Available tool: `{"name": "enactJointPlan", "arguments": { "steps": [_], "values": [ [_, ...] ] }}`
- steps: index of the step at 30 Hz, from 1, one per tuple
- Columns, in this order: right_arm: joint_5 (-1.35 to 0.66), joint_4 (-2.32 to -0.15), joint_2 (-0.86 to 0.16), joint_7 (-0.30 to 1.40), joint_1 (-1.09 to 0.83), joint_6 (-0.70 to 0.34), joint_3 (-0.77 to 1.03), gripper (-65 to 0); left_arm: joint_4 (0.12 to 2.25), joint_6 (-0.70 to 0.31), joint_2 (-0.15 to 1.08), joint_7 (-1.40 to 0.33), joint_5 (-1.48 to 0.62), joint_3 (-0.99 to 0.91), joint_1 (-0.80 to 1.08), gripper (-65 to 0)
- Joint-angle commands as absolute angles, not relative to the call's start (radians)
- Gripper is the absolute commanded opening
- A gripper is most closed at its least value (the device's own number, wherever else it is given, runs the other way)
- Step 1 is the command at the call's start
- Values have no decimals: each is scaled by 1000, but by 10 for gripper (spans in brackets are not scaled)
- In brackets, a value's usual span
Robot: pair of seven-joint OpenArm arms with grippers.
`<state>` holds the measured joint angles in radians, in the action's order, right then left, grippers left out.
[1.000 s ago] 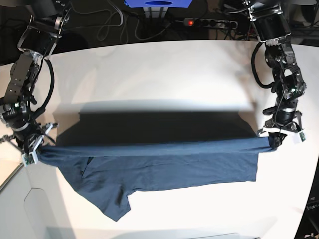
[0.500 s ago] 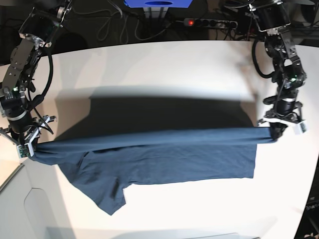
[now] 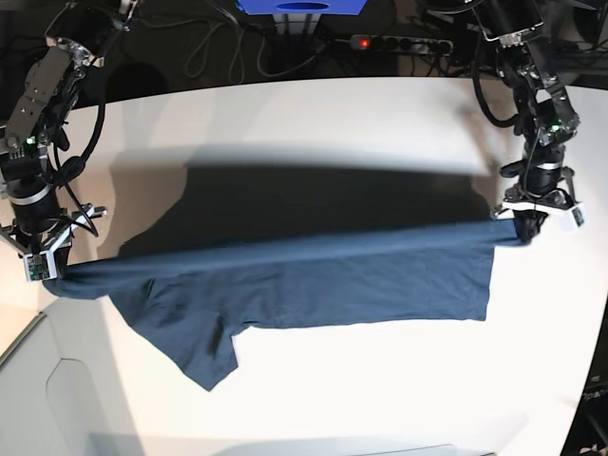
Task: Fold the T-shirt properly
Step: 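Drag the shirt back toward the robot holding the folded edge with both grippers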
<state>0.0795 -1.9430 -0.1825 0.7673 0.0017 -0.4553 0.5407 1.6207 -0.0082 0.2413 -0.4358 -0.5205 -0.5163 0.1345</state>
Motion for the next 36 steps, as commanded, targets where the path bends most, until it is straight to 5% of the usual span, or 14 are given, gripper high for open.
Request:
{"name": "enactJointPlan", "arguments": {
  "steps": [1,36],
  "values": [
    [82,-1954,-199,753,-2,-456,547,-648,1636,-1,252,-417,-519,-526,145,-650],
    [45,-1943,-163,722,-312,-456,572,-649,1641,-1,223,-415,-519,-524,340,-650]
  ]
}}
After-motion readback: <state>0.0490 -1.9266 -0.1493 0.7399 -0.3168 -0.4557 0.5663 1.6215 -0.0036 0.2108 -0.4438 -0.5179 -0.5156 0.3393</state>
